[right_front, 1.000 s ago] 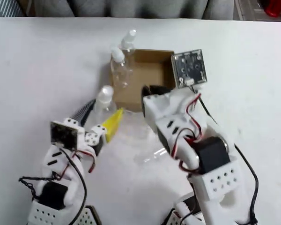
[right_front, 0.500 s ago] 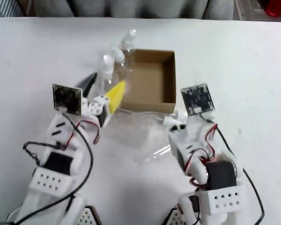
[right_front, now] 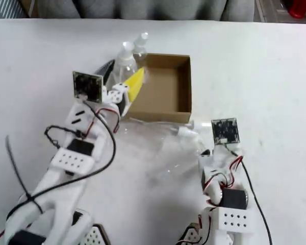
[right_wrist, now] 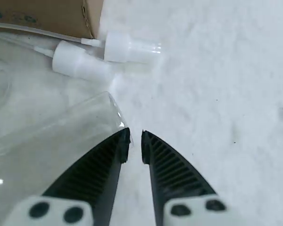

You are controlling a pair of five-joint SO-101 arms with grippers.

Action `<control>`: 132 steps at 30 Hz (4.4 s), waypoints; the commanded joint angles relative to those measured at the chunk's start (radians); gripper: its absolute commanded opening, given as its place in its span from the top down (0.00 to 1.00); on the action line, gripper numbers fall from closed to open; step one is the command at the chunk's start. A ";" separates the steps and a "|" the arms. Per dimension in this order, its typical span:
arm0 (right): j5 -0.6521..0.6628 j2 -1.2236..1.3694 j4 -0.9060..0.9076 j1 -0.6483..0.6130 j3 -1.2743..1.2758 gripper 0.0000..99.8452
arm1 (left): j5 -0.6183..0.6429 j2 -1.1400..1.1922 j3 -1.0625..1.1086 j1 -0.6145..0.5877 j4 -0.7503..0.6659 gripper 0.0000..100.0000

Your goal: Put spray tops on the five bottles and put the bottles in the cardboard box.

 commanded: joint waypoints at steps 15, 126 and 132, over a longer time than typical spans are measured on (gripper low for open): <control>0.014 -0.101 -0.058 0.016 0.103 0.99 | 0.012 0.415 -0.100 -0.033 -0.402 0.98; 0.025 -0.097 -0.035 0.039 0.103 0.99 | 0.066 0.254 0.034 -0.081 -0.104 0.68; 0.025 -0.097 -0.035 0.039 0.103 0.99 | 0.066 0.157 0.080 -0.081 -0.095 0.68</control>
